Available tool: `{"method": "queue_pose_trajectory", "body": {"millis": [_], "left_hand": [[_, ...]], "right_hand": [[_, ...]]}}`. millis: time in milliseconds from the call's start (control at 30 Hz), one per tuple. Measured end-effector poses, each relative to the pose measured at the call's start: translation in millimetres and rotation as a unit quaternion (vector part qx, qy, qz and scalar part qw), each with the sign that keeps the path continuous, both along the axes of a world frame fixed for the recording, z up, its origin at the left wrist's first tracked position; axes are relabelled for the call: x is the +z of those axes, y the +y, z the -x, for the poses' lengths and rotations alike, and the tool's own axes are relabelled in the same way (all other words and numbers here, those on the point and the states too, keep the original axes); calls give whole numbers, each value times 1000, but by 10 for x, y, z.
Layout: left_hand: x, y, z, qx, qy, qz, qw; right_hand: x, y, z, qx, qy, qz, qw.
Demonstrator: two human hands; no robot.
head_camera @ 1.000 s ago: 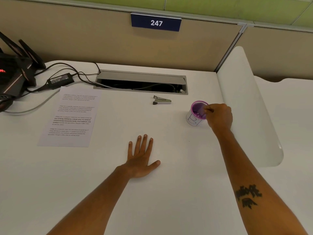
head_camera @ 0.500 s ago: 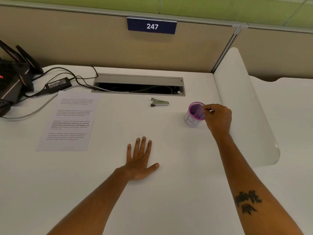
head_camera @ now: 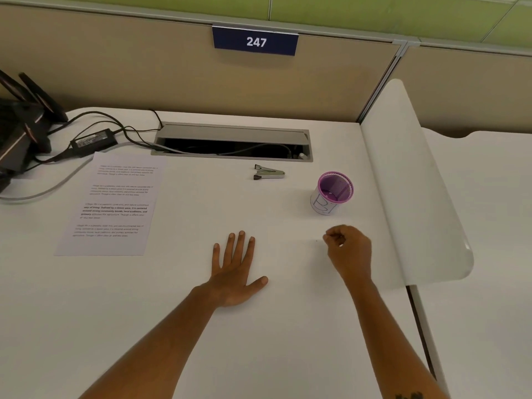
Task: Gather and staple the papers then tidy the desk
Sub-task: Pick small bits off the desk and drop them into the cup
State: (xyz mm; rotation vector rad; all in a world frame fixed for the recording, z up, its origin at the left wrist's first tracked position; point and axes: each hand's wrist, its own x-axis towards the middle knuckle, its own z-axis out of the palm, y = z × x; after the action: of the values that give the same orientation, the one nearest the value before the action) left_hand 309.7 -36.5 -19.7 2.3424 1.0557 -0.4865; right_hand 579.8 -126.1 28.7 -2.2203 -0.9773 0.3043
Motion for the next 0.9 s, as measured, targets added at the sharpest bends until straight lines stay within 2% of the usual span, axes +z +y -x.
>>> {"method": "queue_pose_trajectory", "body": {"millis": [100, 233, 633, 900], "left_hand": [[6, 0, -3, -3, 3, -1, 1000], [9, 0, 0, -4, 3, 0, 1000], [17, 0, 1, -9, 4, 4, 1000], [19, -1, 5, -6, 1, 5, 1000]], "right_hand": [[-195, -49, 60, -6, 10, 50, 999], [-278, -8, 121, -5, 12, 59, 998], [-323, 134, 159, 19, -60, 118, 991], [-288, 223, 296, 59, -127, 219, 966]]}}
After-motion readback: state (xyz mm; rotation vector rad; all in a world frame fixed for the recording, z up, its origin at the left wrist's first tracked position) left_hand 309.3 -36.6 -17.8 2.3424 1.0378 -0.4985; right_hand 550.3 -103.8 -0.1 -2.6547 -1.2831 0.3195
